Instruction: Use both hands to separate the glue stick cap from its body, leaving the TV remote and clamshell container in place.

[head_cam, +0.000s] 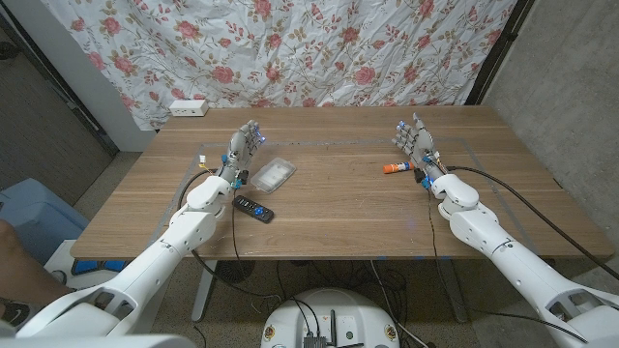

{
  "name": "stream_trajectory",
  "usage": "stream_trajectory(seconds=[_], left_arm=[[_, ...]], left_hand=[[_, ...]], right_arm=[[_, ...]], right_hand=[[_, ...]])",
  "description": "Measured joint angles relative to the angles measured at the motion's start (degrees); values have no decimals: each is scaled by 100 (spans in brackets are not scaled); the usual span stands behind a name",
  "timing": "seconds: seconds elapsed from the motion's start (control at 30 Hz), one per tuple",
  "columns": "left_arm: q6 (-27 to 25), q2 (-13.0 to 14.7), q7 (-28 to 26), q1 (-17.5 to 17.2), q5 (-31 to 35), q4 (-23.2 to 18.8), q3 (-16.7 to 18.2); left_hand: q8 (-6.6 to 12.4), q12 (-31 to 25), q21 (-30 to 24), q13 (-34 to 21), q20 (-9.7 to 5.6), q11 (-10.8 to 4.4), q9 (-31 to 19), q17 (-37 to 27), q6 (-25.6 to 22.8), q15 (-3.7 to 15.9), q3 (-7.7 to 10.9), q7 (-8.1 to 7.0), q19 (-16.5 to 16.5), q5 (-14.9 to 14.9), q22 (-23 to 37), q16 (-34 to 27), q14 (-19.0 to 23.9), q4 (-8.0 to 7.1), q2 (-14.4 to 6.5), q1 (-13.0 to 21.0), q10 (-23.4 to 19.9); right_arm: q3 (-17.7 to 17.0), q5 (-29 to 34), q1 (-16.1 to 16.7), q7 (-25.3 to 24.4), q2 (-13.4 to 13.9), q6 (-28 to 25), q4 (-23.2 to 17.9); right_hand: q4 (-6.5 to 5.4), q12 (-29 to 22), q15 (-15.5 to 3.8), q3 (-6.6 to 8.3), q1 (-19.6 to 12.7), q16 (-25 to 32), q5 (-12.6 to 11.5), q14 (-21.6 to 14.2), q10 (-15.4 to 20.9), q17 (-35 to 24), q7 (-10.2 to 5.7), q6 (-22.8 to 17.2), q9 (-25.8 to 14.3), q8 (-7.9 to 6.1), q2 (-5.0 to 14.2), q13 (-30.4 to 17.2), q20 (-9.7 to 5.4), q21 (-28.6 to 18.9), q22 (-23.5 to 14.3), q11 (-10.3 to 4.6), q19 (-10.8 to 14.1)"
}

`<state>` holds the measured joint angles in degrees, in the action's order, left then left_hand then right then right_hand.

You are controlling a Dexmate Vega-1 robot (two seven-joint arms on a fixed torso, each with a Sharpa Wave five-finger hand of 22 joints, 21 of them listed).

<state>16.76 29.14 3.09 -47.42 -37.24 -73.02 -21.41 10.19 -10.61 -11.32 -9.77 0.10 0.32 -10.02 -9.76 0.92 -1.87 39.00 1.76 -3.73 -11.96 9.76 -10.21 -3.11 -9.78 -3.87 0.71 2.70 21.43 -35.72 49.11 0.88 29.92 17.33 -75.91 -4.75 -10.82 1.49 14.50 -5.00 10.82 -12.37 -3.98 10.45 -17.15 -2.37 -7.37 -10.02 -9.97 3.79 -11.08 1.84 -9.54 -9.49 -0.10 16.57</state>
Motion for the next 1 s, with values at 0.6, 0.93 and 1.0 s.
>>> stream_trajectory(seconds=[0.6,0.93,1.0], left_arm=[[61,9,-126,-81,88,-120,-28],[33,61,-300,-197,132,-328,-6],[-1,84,-325,-210,141,-370,-4]], left_hand=[[0,-27,0,1,0,-25,15,1,0,2,7,0,0,0,-1,0,3,-7,0,0,-26],[0,-27,0,1,-31,-62,16,1,0,34,31,-1,-30,0,-1,0,35,-31,1,0,-106],[0,-27,0,1,-31,-62,16,1,0,34,31,-1,-30,0,-1,0,35,-31,1,0,-106]], right_arm=[[63,368,112,-78,272,36,-253],[134,801,106,-143,646,-120,-533],[136,854,102,-147,701,-136,-570]], right_hand=[[48,0,-132,48,-1,21,0,-32,-2,67,0,1,1,-21,1,18,-159,-21,1,-2,-95],[119,0,-192,119,-109,21,-35,29,-23,144,0,1,2,-21,107,18,-287,-21,2,-22,-230],[127,0,-196,127,-156,20,-35,33,-23,147,0,1,2,-26,56,18,-297,-21,2,-22,-280]])
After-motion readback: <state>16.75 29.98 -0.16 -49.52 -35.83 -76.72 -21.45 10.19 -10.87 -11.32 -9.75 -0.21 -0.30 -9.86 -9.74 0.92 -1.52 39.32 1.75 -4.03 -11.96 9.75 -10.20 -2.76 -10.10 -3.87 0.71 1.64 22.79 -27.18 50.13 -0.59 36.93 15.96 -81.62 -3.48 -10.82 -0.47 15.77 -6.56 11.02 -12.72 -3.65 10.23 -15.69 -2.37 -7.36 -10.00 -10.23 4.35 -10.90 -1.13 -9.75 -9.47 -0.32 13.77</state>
